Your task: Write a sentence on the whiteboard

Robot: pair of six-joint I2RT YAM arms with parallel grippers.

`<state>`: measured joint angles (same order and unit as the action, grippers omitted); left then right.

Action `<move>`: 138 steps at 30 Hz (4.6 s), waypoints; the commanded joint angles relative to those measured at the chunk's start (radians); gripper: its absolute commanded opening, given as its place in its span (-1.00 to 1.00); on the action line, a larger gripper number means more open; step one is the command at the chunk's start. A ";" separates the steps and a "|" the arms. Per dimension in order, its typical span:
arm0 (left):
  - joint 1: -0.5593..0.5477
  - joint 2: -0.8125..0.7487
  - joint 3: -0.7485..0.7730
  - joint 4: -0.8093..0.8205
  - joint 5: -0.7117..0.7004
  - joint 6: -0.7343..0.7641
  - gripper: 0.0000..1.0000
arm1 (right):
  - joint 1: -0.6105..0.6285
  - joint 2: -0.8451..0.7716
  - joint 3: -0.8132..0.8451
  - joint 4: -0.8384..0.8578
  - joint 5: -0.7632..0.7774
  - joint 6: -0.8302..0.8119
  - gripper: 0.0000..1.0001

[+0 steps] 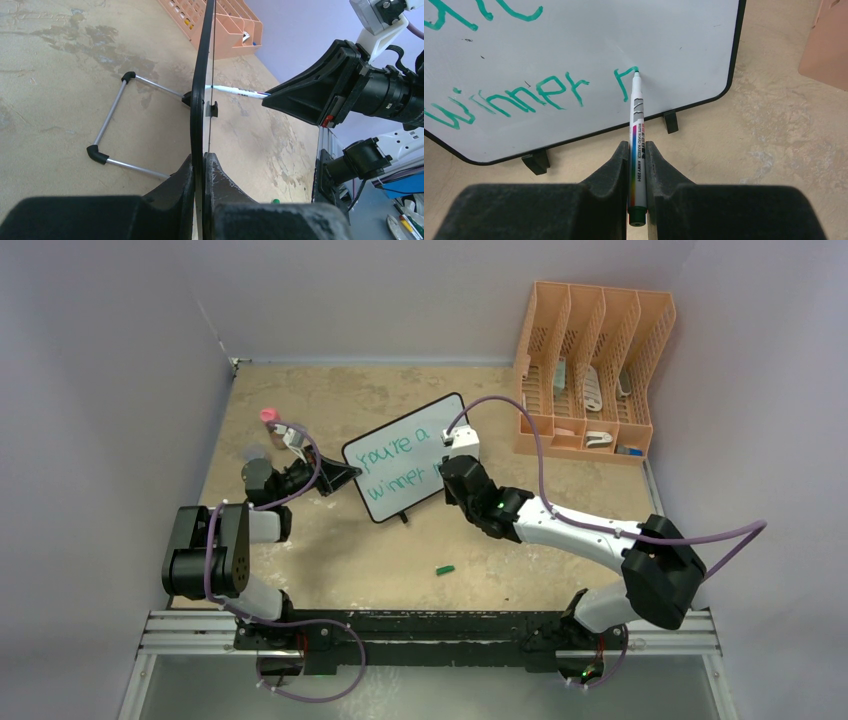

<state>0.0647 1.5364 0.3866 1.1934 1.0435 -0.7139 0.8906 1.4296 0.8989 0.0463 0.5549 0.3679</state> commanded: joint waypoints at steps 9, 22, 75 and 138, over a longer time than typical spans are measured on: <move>0.004 -0.029 0.018 0.023 0.001 0.025 -1.00 | -0.004 -0.024 -0.031 -0.038 -0.042 0.050 -1.00; 0.004 -0.032 0.018 0.023 -0.002 0.025 -1.00 | -0.004 -0.084 -0.023 -0.034 -0.016 0.035 -1.00; 0.004 -0.030 0.021 0.011 -0.001 0.031 -1.00 | -0.050 -0.020 -0.008 0.048 -0.073 0.001 -1.00; 0.004 -0.035 0.021 0.007 0.002 0.031 -1.00 | -0.076 -0.027 -0.032 0.060 -0.037 -0.005 -1.00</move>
<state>0.0647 1.5311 0.3870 1.1854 1.0405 -0.7128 0.8223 1.4063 0.8295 0.0479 0.4889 0.3794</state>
